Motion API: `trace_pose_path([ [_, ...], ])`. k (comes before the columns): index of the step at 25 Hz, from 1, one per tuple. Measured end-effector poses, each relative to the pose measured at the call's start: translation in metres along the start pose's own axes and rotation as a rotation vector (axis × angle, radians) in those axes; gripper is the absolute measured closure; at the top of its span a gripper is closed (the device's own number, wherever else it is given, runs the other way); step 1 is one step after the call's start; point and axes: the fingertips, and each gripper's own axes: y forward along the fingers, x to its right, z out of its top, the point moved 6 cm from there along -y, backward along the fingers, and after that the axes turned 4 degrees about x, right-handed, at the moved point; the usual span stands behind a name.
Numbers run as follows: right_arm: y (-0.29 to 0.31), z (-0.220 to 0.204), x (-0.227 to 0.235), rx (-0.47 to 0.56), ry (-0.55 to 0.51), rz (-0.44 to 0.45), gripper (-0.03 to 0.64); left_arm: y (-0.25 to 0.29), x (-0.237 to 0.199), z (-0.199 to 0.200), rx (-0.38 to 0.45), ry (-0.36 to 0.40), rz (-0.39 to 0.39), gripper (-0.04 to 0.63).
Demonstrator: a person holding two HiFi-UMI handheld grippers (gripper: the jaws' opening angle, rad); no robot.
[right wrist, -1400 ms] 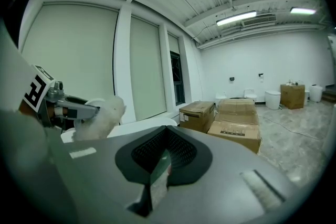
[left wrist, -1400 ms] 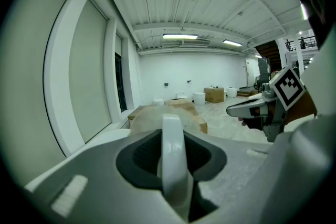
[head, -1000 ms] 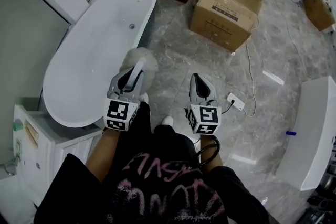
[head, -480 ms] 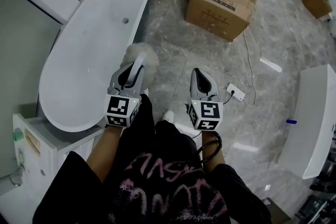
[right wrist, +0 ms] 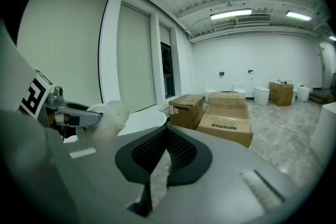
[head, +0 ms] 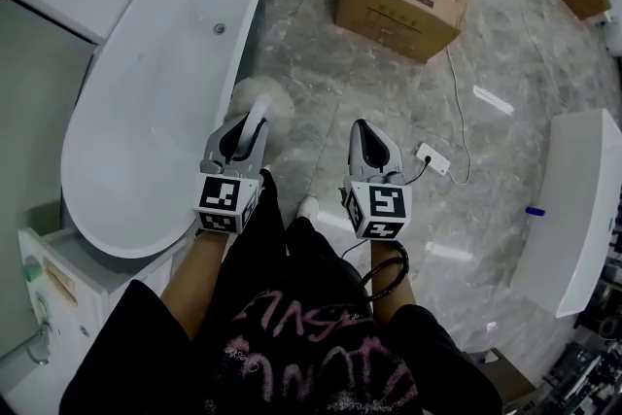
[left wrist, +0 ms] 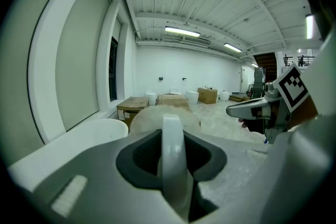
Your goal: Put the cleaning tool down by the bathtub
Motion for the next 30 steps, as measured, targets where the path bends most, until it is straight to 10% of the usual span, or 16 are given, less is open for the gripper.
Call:
trace_pose_path([
  [30, 0.081, -0.059, 0.002, -0.12, 0.082, -0.01, 0.606, 0.079, -0.033, -0.074, -0.132, -0.115, 0.002, 0.514],
])
